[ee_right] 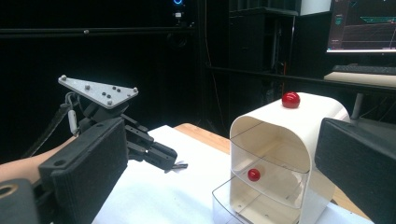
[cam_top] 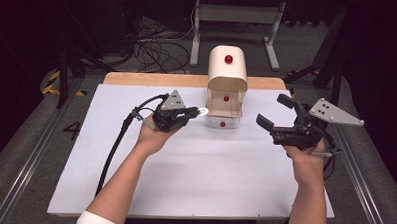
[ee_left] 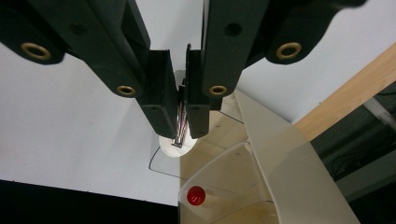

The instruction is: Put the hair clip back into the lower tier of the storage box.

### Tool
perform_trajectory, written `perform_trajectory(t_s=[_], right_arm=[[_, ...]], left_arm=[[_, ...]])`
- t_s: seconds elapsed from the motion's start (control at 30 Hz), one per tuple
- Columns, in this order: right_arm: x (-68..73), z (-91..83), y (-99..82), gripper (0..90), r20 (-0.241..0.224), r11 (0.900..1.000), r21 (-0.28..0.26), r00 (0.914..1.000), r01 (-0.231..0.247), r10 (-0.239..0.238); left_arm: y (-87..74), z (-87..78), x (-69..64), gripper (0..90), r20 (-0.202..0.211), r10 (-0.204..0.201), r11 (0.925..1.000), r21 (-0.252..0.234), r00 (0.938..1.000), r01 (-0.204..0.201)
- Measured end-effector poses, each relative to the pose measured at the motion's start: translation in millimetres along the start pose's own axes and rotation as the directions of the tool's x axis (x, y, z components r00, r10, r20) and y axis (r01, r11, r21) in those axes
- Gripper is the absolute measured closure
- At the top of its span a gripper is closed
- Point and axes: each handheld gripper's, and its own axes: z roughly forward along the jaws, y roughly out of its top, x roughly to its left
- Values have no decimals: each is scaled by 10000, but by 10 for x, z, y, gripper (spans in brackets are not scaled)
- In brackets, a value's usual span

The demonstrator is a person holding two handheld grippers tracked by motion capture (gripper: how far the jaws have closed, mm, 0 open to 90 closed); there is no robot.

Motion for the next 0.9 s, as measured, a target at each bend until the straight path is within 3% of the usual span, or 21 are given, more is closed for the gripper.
perform_trajectory(t_s=[0.57, 0.9], right_arm=[[-24, -13, -8, 33, 20, 9999, -68, 10000, -95, 96], [-43, -19, -18, 33, 63, 9998, -111, 9999, -153, 154]], left_arm=[[4, 185, 24, 835, -65, -428, 9981, -438, 9991, 425], [-41, 302, 85, 833, 85, -1054, 9912, -796, 9944, 1058]])
